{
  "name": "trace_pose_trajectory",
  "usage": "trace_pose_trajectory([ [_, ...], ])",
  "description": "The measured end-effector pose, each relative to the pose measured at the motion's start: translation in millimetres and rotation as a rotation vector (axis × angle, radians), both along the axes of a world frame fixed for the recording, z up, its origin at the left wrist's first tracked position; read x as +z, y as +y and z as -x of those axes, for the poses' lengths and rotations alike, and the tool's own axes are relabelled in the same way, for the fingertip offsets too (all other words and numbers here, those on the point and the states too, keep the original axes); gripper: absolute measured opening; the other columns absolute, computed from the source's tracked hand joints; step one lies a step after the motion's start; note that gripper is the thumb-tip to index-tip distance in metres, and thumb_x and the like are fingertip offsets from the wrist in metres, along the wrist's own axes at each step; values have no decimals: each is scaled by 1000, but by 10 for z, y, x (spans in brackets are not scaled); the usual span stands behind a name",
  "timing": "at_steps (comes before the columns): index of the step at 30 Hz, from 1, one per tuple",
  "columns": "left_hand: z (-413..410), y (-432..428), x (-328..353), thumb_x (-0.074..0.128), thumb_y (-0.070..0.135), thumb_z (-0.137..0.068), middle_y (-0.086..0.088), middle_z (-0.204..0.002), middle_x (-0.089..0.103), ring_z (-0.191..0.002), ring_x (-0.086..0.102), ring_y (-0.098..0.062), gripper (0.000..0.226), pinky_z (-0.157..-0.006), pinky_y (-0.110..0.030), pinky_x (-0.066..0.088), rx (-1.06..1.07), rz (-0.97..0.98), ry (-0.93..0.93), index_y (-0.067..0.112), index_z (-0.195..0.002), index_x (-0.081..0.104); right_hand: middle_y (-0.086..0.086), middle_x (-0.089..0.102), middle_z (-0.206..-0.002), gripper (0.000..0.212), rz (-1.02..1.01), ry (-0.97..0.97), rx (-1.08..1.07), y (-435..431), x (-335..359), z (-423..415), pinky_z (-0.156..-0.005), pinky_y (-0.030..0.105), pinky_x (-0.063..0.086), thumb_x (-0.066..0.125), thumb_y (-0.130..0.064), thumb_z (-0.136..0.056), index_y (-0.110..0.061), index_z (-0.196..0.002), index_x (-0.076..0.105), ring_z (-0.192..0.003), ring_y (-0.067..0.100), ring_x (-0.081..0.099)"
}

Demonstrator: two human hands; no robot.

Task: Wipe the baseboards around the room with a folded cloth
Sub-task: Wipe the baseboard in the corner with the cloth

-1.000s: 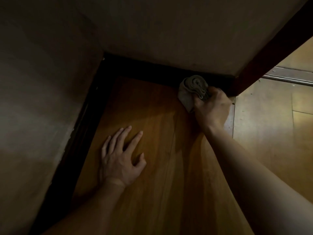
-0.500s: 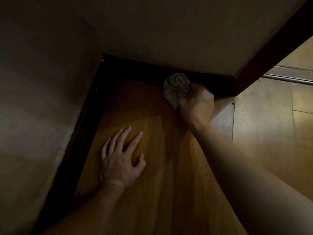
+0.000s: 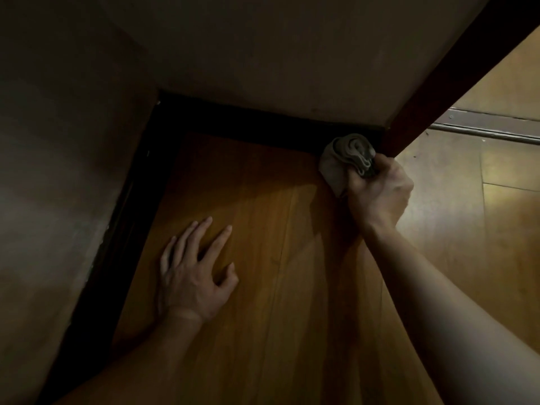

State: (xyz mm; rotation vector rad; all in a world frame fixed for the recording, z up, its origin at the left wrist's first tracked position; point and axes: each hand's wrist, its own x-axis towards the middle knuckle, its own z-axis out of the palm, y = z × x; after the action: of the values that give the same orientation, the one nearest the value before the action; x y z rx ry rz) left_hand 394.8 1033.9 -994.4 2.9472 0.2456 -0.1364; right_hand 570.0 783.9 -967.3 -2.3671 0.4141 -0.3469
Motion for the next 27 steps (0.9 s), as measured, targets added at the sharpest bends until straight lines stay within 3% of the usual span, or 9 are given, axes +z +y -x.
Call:
trace_pose_trajectory([
  [7, 0, -13, -7, 41, 54, -80, -2, -158, 37, -146, 31, -25, 69, -116, -55, 25, 5, 6, -18, 37, -147, 46, 3, 69, -101, 33, -24, 1, 14, 57, 7, 15, -68, 25, 44, 68, -36, -81, -17, -107, 72, -87, 20, 62],
  [11, -5, -26, -5, 42, 54, -81, -2, -158, 39, -146, 32, -25, 68, -117, -55, 25, 1, 5, -26, 37, -146, 48, 2, 66, -102, 29, -3, 8, 44, 271, 17, -22, -64, 16, 38, 67, -36, -84, -14, -103, 72, -79, 8, 48],
  [15, 0, -9, -3, 41, 54, -81, -2, -158, 39, -147, 31, -25, 68, -117, -55, 23, 4, 1, -17, 37, -146, 48, 2, 66, -106, 29, -4, 47, 154, 526, 32, -100, -72, 35, 55, 67, -38, -84, -15, -103, 71, -90, 22, 63],
  [23, -3, 6, -2, 40, 55, -81, 0, -158, 38, -147, 30, -23, 67, -118, -53, 23, 13, 33, -13, 39, -146, 48, 0, 66, -98, 29, 11, 21, 104, 34, -5, -62, -67, 29, 47, 65, -41, -82, -21, -102, 70, -86, 21, 62],
  [27, 8, -63, 41, 34, 57, -84, -1, -161, 33, -150, 22, -22, 68, -121, -52, 15, 51, 46, 12, 40, -149, 43, 2, 68, -99, 33, 25, 51, 61, -218, 16, -20, -68, 31, 48, 61, -48, -83, -25, -106, 69, -89, 25, 64],
])
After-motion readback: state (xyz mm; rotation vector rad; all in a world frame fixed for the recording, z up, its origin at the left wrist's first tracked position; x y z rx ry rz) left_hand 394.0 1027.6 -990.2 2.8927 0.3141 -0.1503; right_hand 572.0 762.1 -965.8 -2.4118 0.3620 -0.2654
